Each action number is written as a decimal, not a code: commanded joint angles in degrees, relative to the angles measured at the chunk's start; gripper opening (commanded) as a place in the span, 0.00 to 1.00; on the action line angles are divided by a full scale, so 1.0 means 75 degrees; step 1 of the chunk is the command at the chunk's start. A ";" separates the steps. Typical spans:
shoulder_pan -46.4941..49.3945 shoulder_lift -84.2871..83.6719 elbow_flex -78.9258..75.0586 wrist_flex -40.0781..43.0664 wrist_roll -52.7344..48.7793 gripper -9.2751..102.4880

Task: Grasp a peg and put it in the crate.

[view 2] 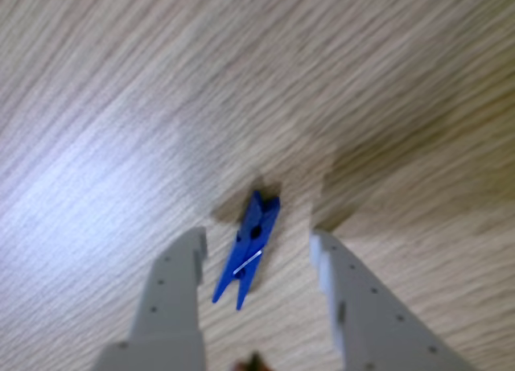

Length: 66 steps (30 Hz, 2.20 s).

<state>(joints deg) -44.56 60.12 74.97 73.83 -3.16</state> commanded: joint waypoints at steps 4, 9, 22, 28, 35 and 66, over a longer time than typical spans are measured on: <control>-0.0316 0.0059 -0.0199 -0.0023 -0.0023 0.22; -0.0293 0.0258 -0.0176 0.0023 -0.0047 0.05; 0.2156 0.6902 0.4418 -0.1922 -0.5508 0.08; 0.4523 1.0207 0.7266 -0.4945 -1.0852 0.08; 0.8016 1.0020 0.9961 -0.9715 -1.3605 0.08; 1.0535 0.6105 0.9527 -1.2938 -1.1121 0.08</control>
<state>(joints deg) 33.49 105.12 151.17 -21.01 -86.92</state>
